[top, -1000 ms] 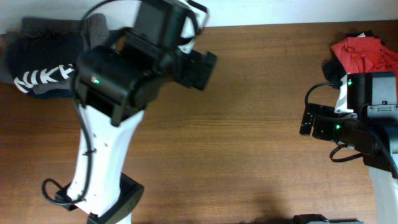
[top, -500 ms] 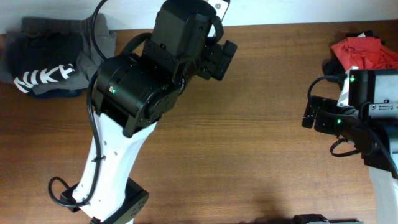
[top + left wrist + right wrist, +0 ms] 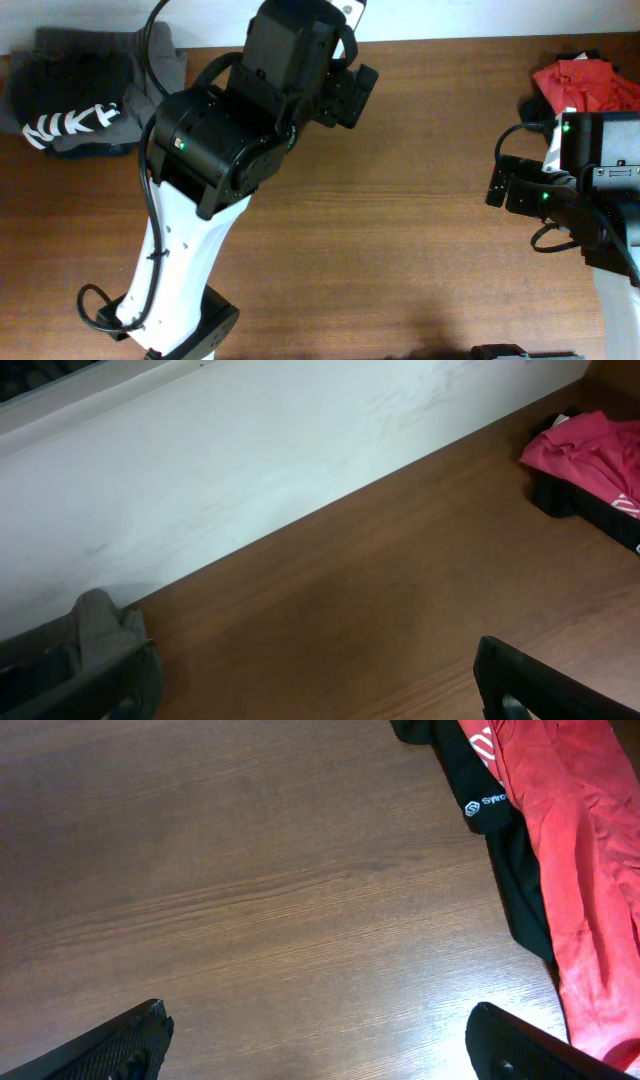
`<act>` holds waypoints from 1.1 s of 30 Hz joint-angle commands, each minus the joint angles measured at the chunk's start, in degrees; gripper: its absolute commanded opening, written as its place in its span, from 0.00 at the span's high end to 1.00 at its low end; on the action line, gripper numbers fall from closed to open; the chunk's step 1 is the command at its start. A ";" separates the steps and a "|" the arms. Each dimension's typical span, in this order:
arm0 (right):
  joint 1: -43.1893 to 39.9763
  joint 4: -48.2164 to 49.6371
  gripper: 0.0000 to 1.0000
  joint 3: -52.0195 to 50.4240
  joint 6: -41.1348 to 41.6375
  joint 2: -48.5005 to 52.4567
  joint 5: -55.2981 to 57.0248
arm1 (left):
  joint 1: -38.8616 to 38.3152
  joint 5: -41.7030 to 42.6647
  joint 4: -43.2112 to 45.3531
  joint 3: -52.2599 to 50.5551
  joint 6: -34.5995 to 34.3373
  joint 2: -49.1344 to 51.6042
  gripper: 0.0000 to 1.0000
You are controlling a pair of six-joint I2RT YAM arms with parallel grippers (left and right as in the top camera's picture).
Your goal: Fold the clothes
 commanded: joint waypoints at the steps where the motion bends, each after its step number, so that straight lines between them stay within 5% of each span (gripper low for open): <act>1: -0.37 -0.02 0.01 -0.22 0.48 0.04 1.14 | 0.31 -0.98 -0.13 0.04 -0.15 -0.11 0.01; 22: -0.42 0.00 0.01 -0.22 0.50 -0.66 1.11 | 0.31 -0.98 -0.13 0.04 -0.15 -0.11 0.01; 33: -1.07 8.81 0.01 -8.85 0.48 -21.79 2.16 | 0.31 -0.96 -0.13 0.04 -0.15 -0.11 0.01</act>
